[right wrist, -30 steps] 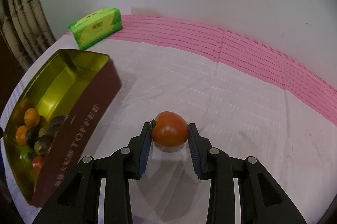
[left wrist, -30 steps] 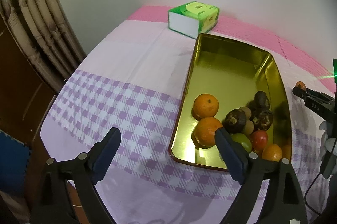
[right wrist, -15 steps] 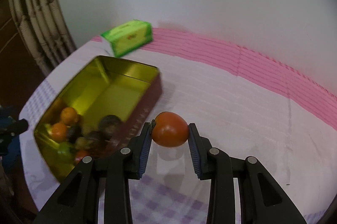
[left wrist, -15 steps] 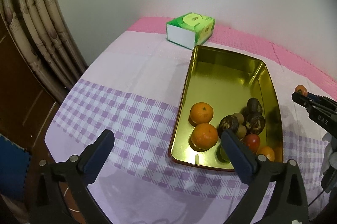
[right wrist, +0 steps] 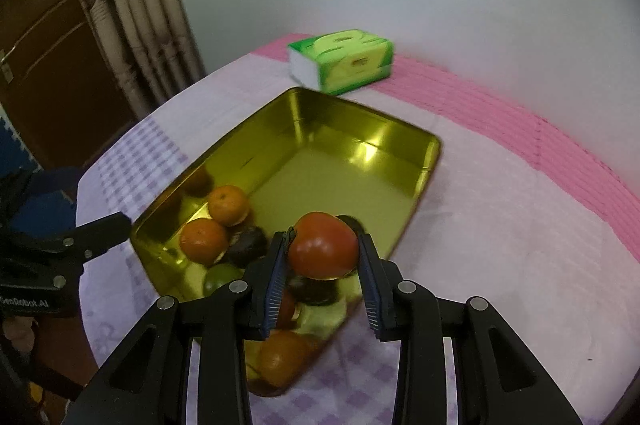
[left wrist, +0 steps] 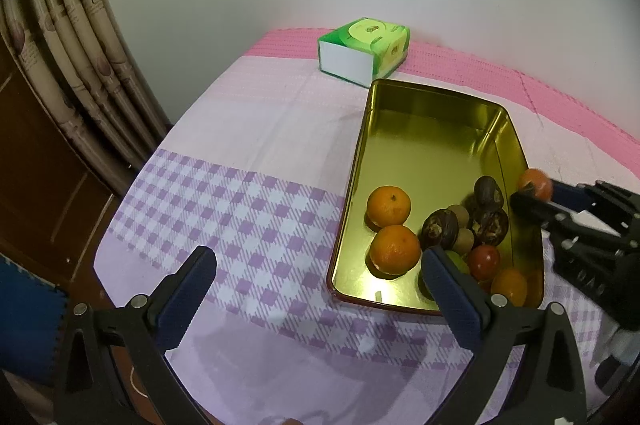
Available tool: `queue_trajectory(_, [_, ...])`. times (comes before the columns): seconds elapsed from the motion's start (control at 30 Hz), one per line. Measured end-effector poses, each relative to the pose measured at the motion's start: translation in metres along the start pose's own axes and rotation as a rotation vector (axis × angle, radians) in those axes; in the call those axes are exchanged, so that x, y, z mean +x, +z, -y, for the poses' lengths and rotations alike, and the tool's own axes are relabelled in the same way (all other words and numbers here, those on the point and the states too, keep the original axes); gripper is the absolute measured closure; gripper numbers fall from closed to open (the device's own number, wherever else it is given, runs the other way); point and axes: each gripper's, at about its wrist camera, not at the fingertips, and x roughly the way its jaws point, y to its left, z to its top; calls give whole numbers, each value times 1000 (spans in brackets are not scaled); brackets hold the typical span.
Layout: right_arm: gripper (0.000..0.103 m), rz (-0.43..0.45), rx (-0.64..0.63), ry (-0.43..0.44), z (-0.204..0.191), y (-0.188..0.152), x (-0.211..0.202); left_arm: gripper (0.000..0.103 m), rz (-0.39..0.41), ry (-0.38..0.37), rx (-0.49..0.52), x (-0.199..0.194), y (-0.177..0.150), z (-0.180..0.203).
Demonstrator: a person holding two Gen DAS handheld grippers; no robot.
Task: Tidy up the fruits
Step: 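Lower the red tomato into the tin and open the right gripper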
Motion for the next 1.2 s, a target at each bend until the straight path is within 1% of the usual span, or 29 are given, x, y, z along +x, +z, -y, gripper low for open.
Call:
queue_trajectory(0.17, [67, -22, -22, 6, -12, -2, 10, 1, -2, 14, -7, -1, 0, -1])
queue_trajectory(0.4, [68, -38, -25, -5, -19, -5, 17, 1, -9, 30, -19, -7, -5, -6])
queue_trajectory(0.53, [68, -39, -22, -10, -22, -7, 17, 1, -11, 36, -21, -9, -9, -5])
queue_trajectory(0.67, [66, -29, -2, -3, -22, -8, 6, 1, -12, 41, -25, -11, -11, -6])
queue_trajectory(0.73, [61, -28, 9, -8, -21, -10, -1, 1, -14, 40, -28, -12, -12, -5])
queue_trajectory(0.8, [41, -23, 37, -17, -18, -14, -11, 1, -14, 39, -25, -14, -13, -4])
queue_trajectory(0.83, [36, -18, 49, -16, -17, -16, -16, 1, -13, 42, -24, -14, -14, -3])
queue_trajectory(0.87, [29, -13, 60, -20, -16, -19, -23, 1, -13, 45, -23, -15, -14, -3])
queue_trajectory(0.9, [26, -12, 61, -22, -16, -22, -27, 1, -14, 46, -22, -15, -14, -2])
queue_trajectory(1.0, [22, -12, 51, -59, -16, -30, -38, 1, -17, 42, -18, -15, -15, 2])
queue_trajectory(1.2, [21, -36, 71, -51, -12, -44, -41, 1, -12, 42, 3, -18, -19, 11])
